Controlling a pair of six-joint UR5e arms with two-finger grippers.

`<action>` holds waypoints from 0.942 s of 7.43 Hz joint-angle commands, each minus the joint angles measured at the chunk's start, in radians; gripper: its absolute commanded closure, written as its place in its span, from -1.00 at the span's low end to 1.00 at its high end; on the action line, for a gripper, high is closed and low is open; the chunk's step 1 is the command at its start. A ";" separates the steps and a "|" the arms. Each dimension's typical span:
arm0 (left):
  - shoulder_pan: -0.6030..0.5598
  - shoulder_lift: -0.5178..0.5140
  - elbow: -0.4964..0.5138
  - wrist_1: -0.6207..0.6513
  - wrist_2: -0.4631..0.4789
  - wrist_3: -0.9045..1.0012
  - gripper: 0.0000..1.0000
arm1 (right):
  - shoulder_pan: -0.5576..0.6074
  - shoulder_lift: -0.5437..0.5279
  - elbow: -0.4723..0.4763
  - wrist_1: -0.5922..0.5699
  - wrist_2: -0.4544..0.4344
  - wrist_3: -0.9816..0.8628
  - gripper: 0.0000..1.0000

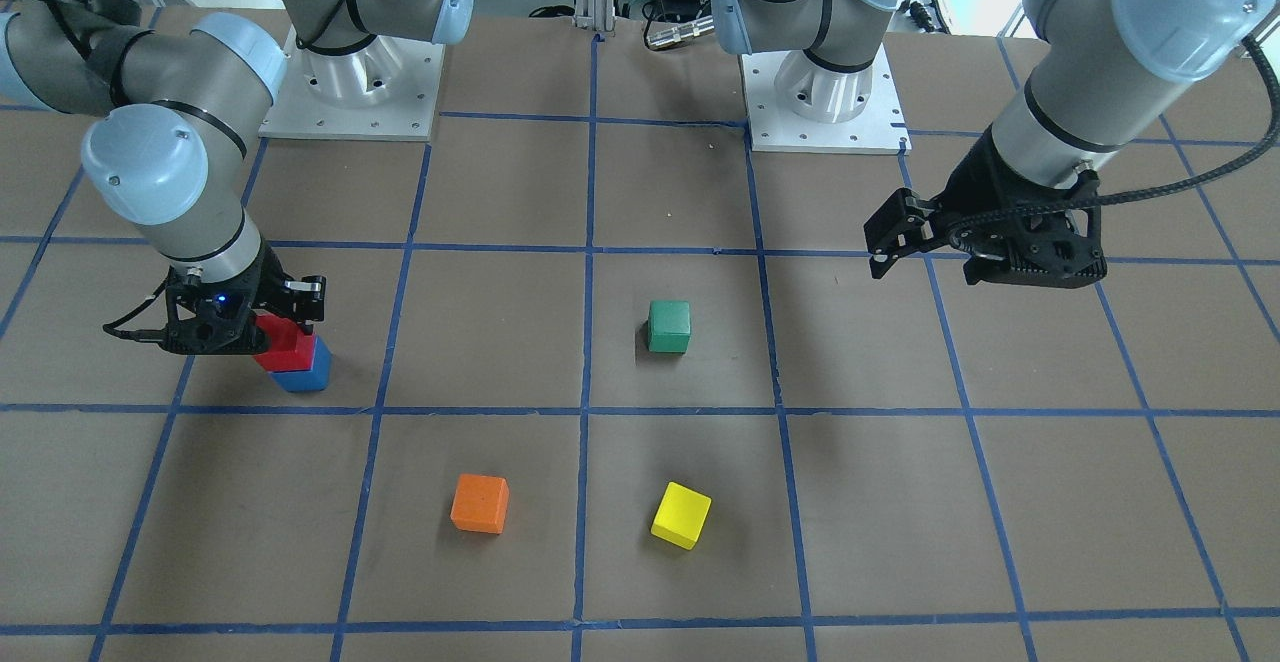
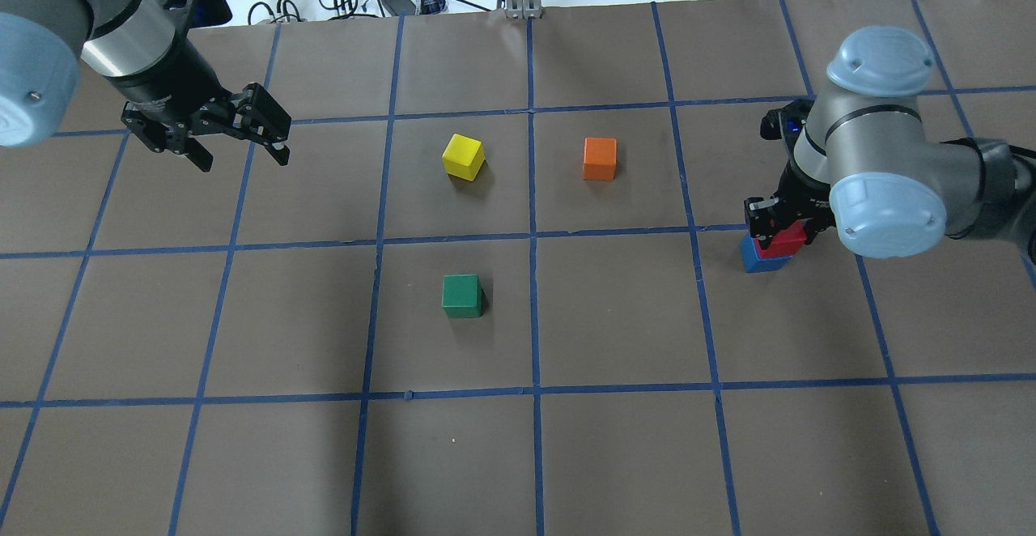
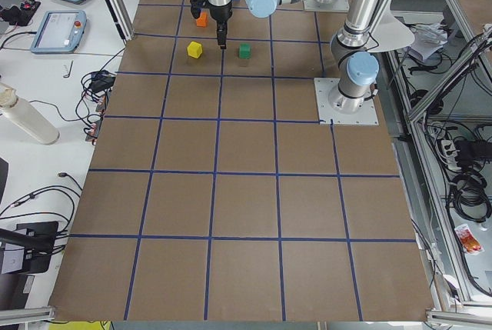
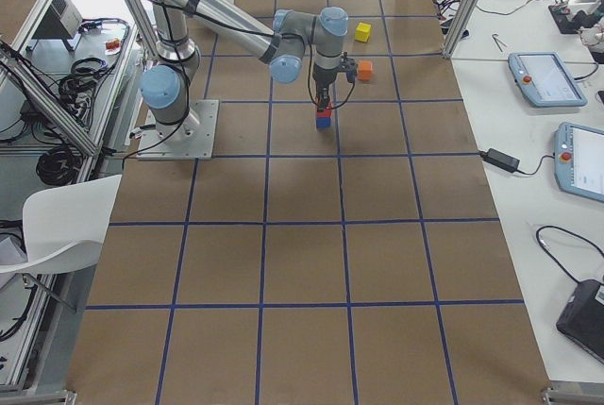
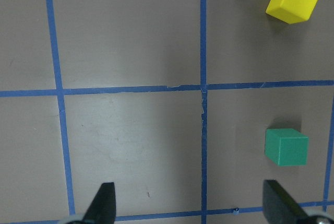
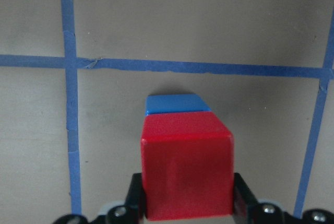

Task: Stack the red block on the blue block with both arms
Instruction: 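Lower the red cube onto the blue cube and open the right gripper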

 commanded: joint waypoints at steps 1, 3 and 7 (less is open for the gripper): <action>0.000 0.000 0.001 0.000 0.000 0.000 -1.00 | 0.000 0.003 0.000 -0.004 0.001 0.000 0.35; 0.000 -0.002 0.001 0.000 0.000 0.000 -1.00 | 0.000 0.013 -0.002 -0.014 0.001 0.003 -0.02; 0.000 -0.003 -0.001 0.002 0.000 0.000 -1.00 | 0.000 0.010 -0.008 -0.011 0.003 0.008 -0.29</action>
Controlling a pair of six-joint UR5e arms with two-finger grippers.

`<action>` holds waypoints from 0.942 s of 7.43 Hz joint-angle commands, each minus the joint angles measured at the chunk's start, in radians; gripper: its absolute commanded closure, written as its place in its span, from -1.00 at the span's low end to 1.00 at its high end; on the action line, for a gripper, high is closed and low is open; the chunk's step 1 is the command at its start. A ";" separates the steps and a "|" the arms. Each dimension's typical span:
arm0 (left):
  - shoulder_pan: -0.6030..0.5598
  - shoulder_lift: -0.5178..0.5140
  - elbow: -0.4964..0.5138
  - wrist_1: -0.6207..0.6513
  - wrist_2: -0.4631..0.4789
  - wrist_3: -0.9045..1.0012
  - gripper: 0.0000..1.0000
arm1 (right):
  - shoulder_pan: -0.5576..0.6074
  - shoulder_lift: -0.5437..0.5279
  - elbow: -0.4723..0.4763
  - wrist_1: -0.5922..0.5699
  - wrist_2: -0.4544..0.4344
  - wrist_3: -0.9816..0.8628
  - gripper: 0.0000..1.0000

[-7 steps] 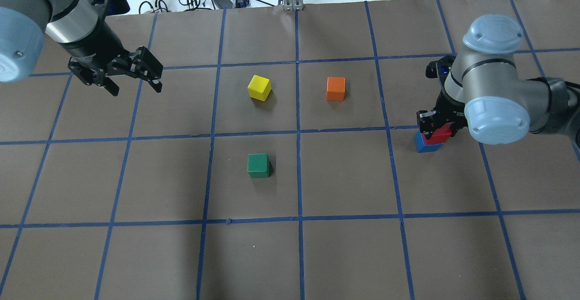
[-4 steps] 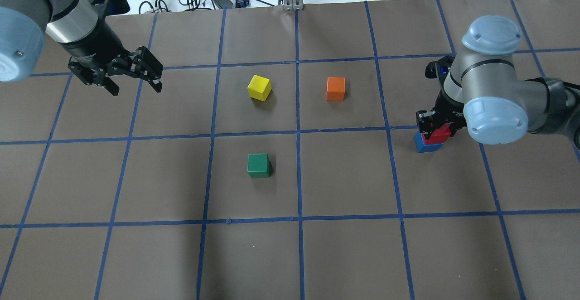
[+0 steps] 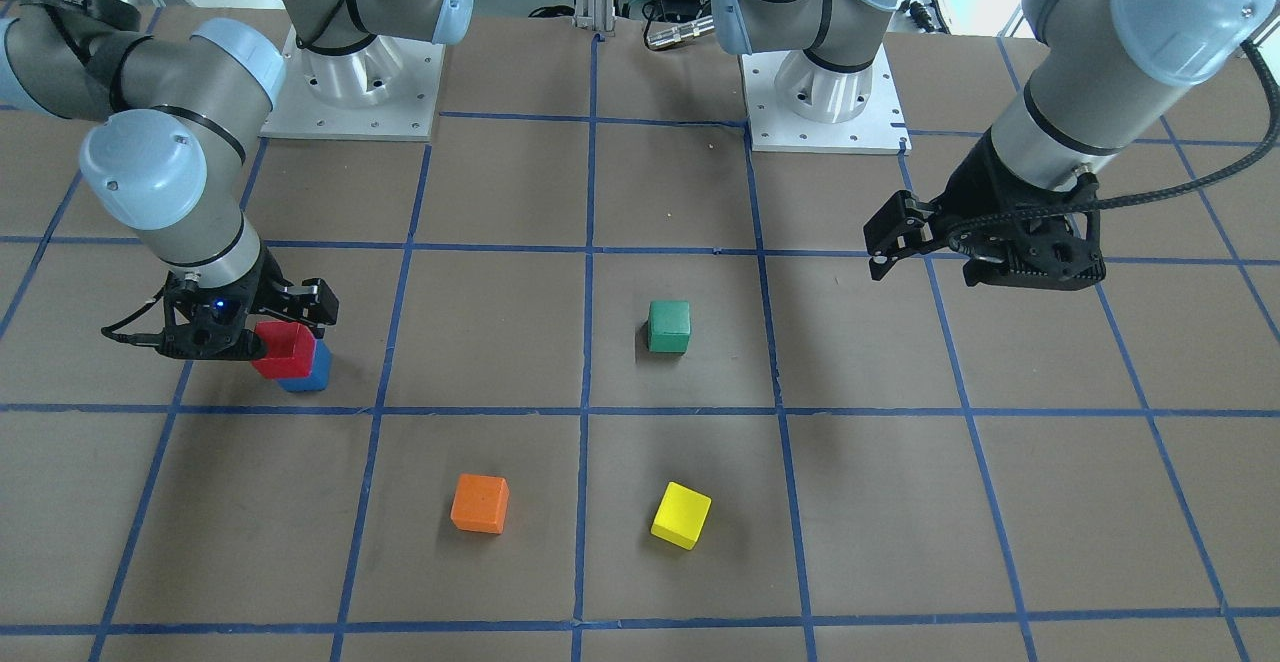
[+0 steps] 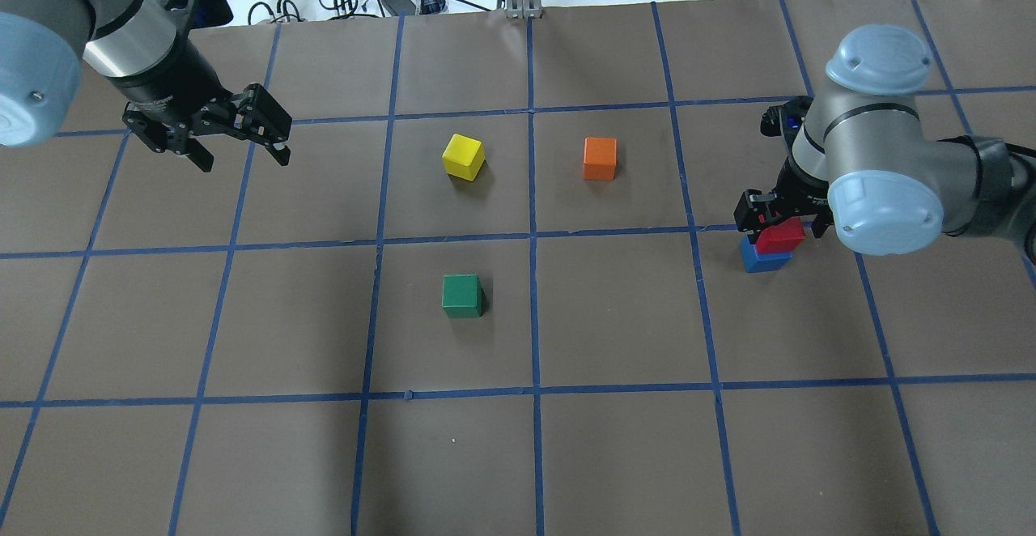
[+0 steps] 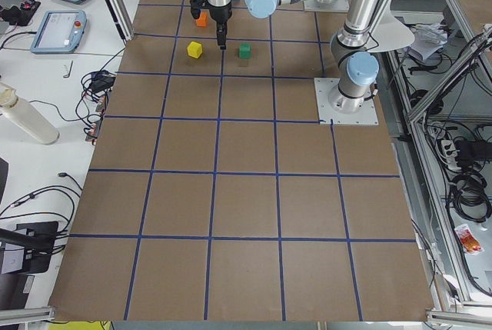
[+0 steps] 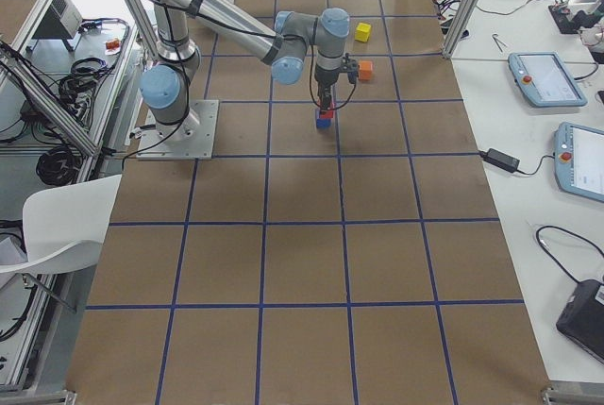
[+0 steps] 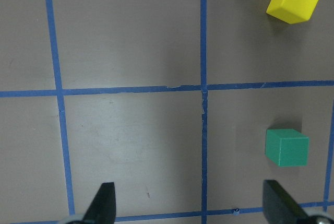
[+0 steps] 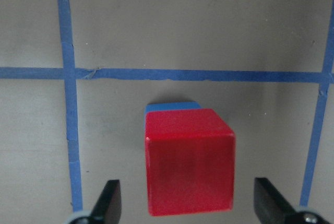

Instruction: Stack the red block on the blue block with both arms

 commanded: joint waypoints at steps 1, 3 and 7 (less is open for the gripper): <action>0.000 0.000 0.000 0.000 0.000 0.000 -1.00 | 0.000 -0.021 -0.040 0.011 -0.013 0.007 -1.00; -0.006 -0.011 0.003 0.002 -0.002 -0.018 -1.00 | 0.009 -0.068 -0.206 0.218 -0.008 0.010 -1.00; -0.102 0.005 0.035 0.035 0.003 -0.088 -1.00 | 0.225 -0.114 -0.446 0.506 -0.003 0.232 -1.00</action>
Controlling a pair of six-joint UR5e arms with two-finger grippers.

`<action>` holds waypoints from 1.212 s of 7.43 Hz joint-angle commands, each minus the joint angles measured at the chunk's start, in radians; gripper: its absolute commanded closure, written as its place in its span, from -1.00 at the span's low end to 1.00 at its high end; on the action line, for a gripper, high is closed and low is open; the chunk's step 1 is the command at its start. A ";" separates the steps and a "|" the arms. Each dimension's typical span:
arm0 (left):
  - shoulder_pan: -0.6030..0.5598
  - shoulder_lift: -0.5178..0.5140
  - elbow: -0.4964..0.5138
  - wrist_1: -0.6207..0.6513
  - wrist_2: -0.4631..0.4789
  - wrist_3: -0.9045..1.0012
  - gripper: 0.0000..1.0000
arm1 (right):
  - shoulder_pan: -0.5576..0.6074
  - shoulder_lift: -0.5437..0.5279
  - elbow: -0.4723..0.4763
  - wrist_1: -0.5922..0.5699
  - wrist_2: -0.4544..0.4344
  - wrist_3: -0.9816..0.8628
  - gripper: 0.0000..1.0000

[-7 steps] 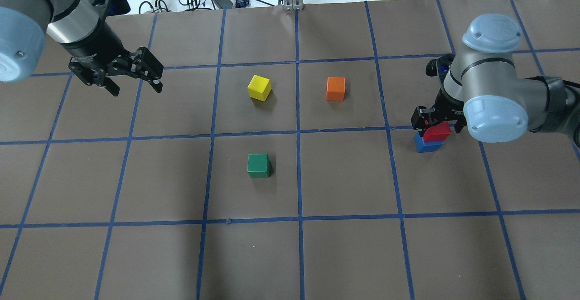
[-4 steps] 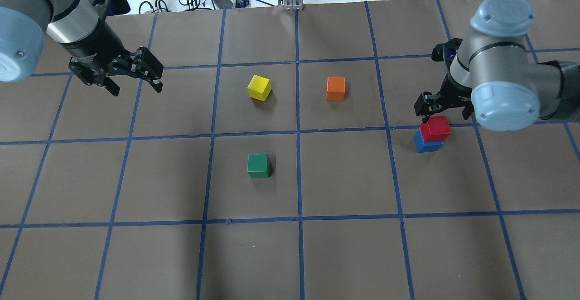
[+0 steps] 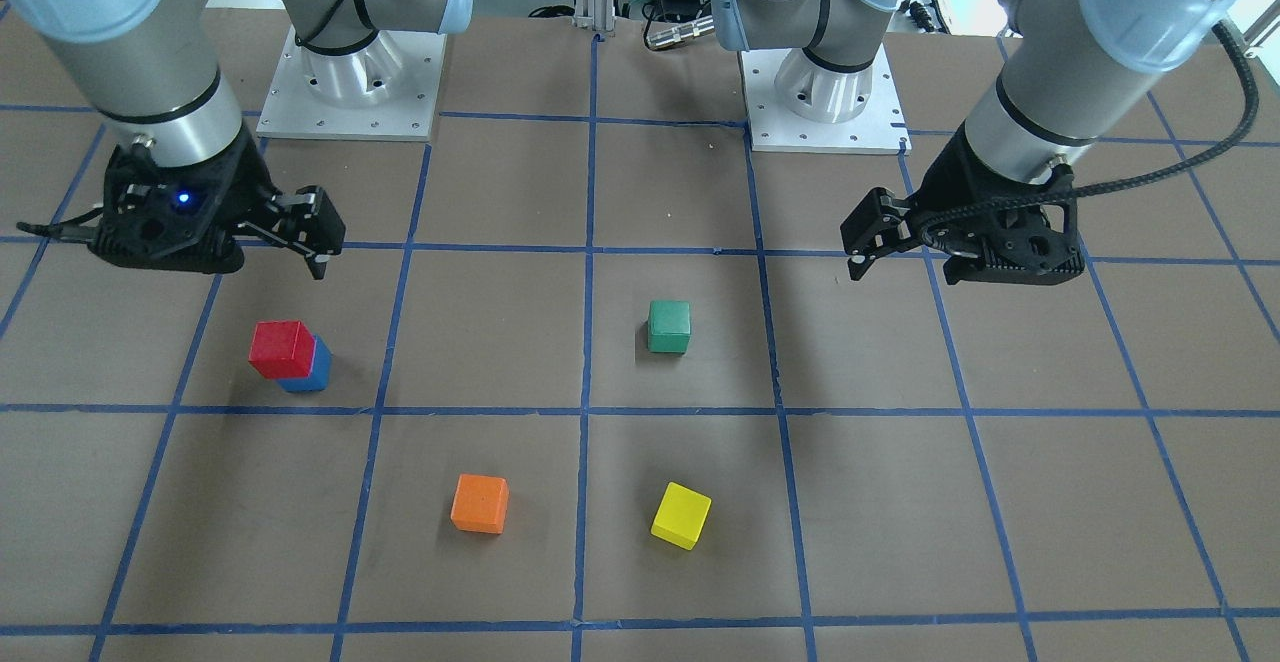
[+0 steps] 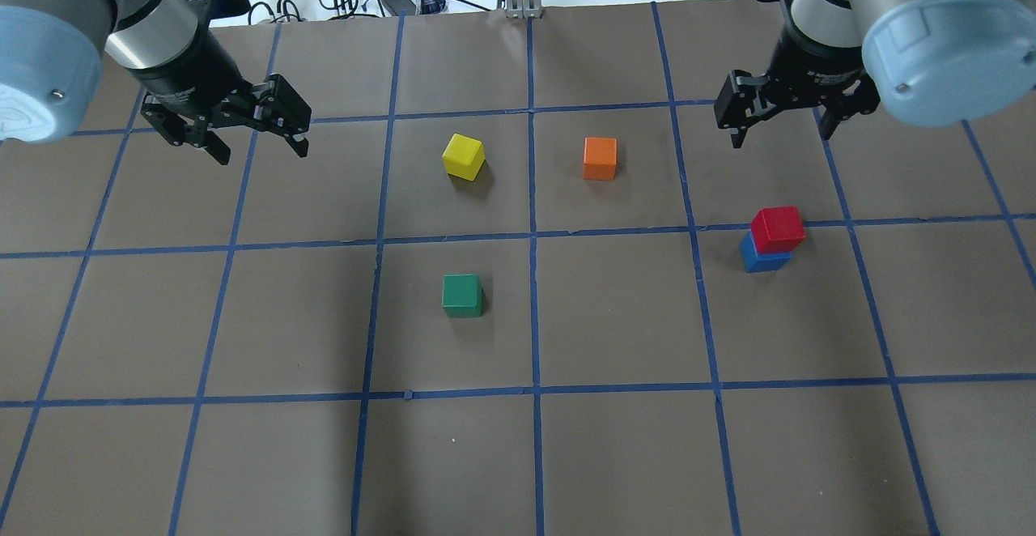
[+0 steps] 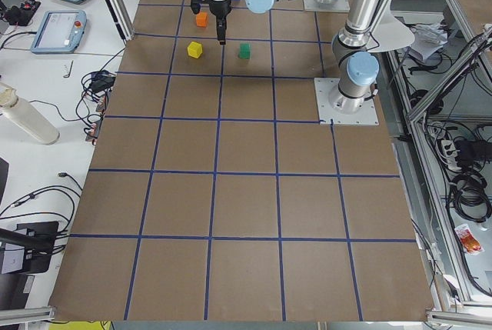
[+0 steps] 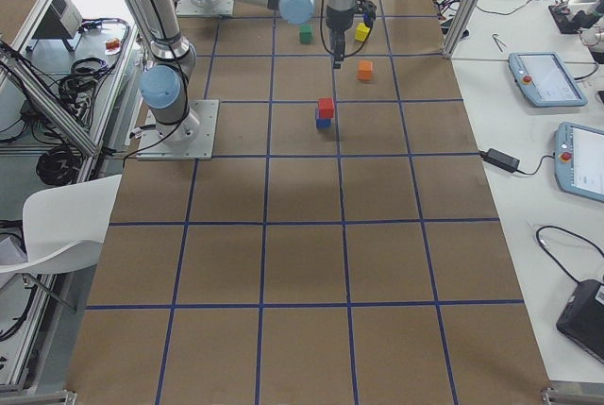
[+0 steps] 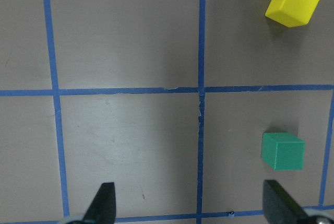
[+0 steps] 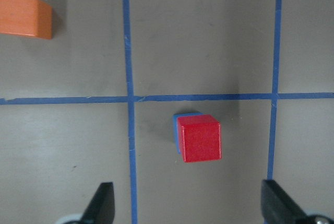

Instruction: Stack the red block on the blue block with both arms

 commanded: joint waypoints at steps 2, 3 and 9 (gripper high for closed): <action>-0.069 0.018 0.118 -0.093 0.056 -0.022 -1.00 | 0.053 -0.022 -0.067 0.077 0.007 0.102 -1.00; -0.069 0.026 0.126 -0.101 0.041 -0.020 -1.00 | 0.056 -0.015 -0.059 0.074 0.028 0.103 -1.00; -0.075 0.033 0.100 -0.075 0.050 -0.069 -1.00 | 0.061 -0.013 -0.065 0.071 0.061 0.143 -1.00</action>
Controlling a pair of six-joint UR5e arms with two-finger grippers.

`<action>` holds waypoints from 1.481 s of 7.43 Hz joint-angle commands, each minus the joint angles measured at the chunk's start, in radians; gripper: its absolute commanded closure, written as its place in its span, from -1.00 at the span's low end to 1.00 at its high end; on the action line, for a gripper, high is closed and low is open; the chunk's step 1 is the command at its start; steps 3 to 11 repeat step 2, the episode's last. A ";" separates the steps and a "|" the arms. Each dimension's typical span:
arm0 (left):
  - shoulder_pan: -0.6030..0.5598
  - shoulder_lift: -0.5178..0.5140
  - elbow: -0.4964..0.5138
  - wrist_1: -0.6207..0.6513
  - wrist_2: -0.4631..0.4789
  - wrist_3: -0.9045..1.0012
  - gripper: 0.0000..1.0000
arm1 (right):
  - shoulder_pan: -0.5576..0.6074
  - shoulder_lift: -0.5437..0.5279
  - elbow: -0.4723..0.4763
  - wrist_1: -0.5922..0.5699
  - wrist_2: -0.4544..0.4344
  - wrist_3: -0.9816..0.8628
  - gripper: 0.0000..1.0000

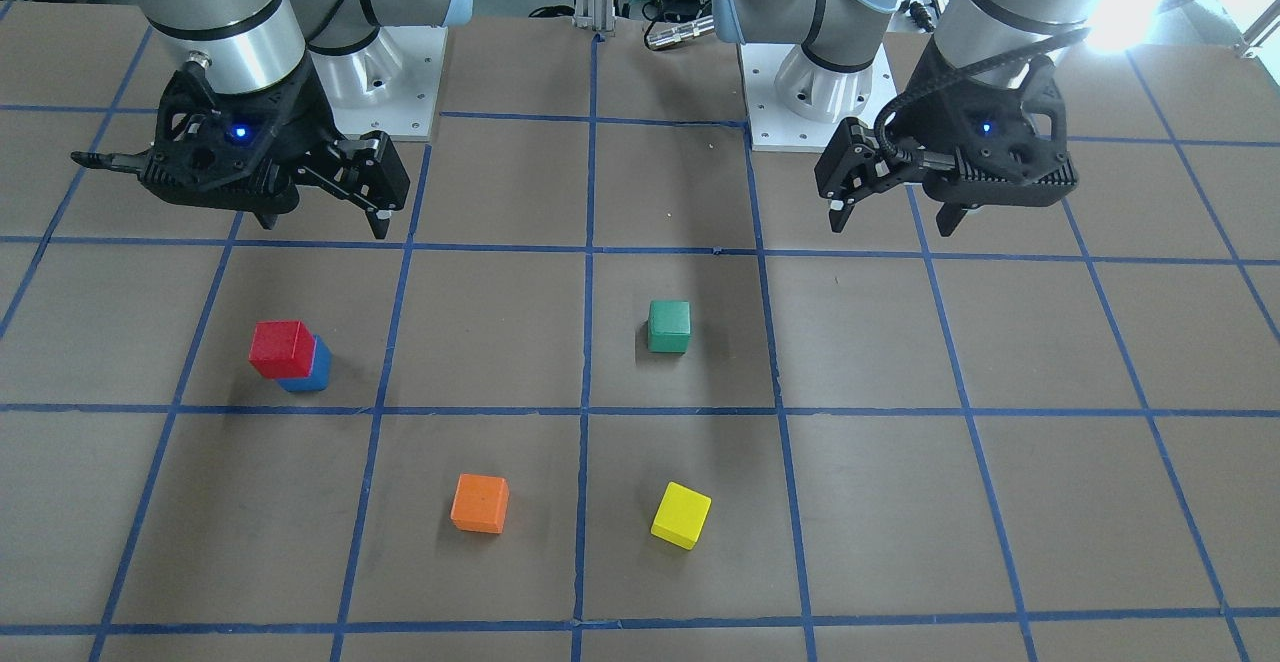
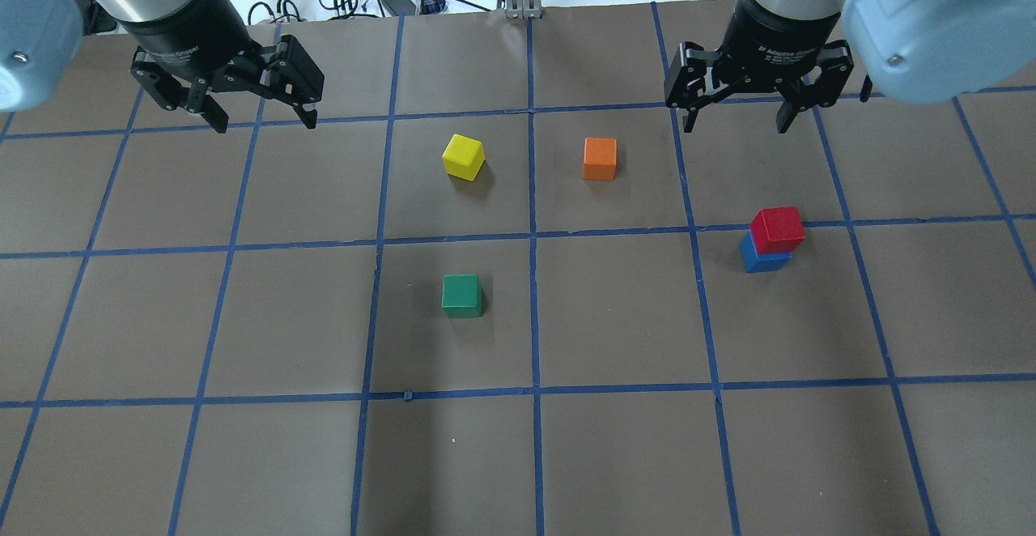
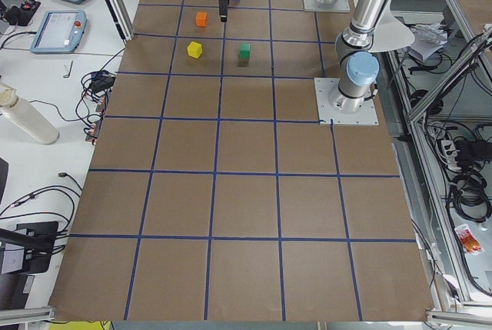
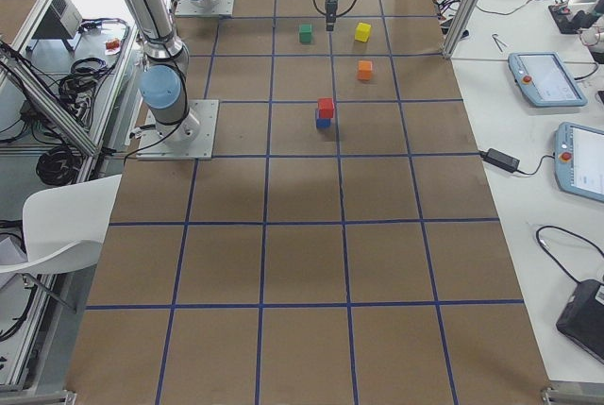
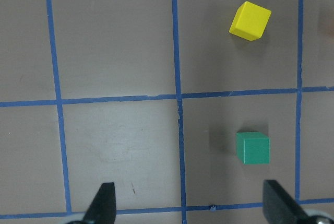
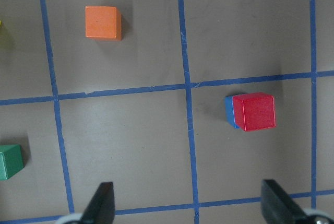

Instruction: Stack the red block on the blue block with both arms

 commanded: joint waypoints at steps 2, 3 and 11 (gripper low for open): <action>0.000 0.000 -0.002 0.008 -0.003 -0.002 -1.00 | 0.001 0.001 -0.001 -0.004 0.001 0.000 -1.00; 0.000 0.000 -0.002 0.008 -0.003 -0.002 -1.00 | 0.001 0.001 -0.001 -0.004 0.001 0.000 -1.00; 0.000 0.000 -0.002 0.008 -0.003 -0.002 -1.00 | 0.001 0.001 -0.001 -0.004 0.001 0.000 -1.00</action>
